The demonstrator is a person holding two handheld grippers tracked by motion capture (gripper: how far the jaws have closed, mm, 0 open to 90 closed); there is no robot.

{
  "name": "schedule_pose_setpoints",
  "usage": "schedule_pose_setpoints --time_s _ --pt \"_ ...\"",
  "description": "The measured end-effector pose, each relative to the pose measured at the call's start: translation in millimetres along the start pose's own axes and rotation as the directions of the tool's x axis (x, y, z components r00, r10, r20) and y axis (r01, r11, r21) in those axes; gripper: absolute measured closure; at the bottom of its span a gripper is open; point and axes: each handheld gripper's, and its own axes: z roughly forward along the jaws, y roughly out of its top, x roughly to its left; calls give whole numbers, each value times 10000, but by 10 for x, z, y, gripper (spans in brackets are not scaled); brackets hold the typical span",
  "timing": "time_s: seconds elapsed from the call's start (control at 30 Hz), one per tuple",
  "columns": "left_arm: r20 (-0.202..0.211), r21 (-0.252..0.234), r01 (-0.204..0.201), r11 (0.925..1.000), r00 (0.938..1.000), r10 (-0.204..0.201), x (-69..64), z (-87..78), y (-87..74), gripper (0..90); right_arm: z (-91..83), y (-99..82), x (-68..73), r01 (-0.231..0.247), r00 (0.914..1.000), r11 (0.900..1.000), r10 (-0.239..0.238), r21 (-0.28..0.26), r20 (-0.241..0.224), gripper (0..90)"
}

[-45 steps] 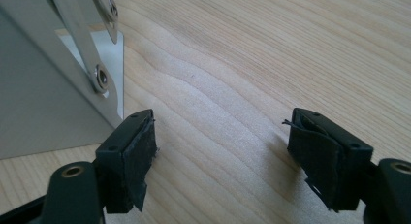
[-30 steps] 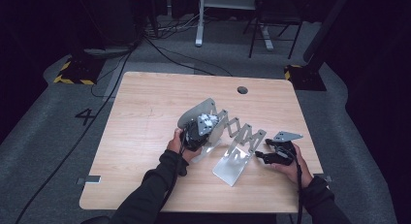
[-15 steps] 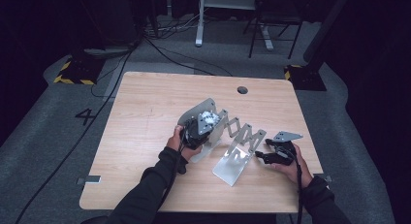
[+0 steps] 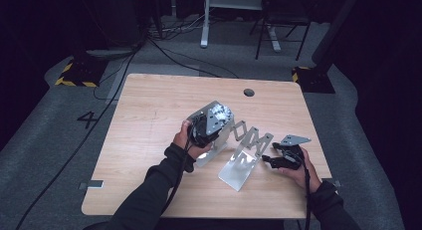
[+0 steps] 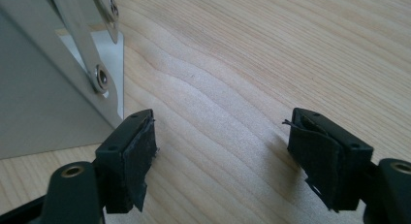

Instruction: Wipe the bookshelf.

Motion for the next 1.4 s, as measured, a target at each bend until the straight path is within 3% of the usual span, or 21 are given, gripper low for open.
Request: schedule_pose_setpoints --time_s 0.3,0.37,0.43,0.6,0.67,0.97,1.07,1.1,1.13,1.17,1.2,1.23,1.3,1.4 --pt "378 688 182 9975 9991 -208 -83 207 -291 766 -1 0 0 3 10000 10000 -3 8 5 258" --pt "699 1005 402 9941 9964 -473 -85 271 -394 765 -1 0 0 4 10000 10000 -4 8 6 259" --pt "717 1217 290 9921 9967 -379 -102 302 -455 765 -1 0 0 4 10000 10000 -4 6 10 259" --pt "1311 2203 -212 9752 9913 -80 -152 360 -658 766 -1 0 1 -1 10000 10000 1 3 5 259" --pt "1425 2238 -264 9743 9898 -59 -149 348 -692 766 -1 0 1 1 10000 10000 -1 6 8 259" --pt "1959 2677 -663 9612 9805 131 -143 39 -836 764 -3 -3 3 -42 10000 10000 42 -19 1 258" --pt "1981 2616 -663 9629 9801 136 -138 -135 -931 757 -21 6 -12 -134 9997 9997 130 211 183 250" --pt "2032 2616 -668 9629 9790 127 -125 -184 -953 751 -36 16 -24 -193 9996 9992 186 351 196 284" --pt "2079 2610 -561 9637 9782 7 -102 -267 -996 743 -57 25 -33 -339 9993 9982 331 486 167 345" --pt "2032 2567 -470 9653 9791 -64 -87 -319 -1023 721 -111 40 -59 -547 9982 9975 557 441 -220 429" --pt "1901 2526 -274 9672 9815 -218 -46 -418 -1074 695 -153 52 -70 -635 9964 9976 649 268 -540 449" --pt "1801 2522 -108 9676 9830 -360 -15 -480 -1111 675 -235 93 -72 -495 9972 9988 492 -40 -562 443" --pt "1715 2484 66 9686 9839 -506 14 -536 -1149 666 -291 132 -59 -422 9986 9990 418 -117 -316 441" --pt "1327 2546 554 9654 9869 -916 115 -719 -1274 626 -500 295 -8 -299 9994 9969 284 -733 -213 466"
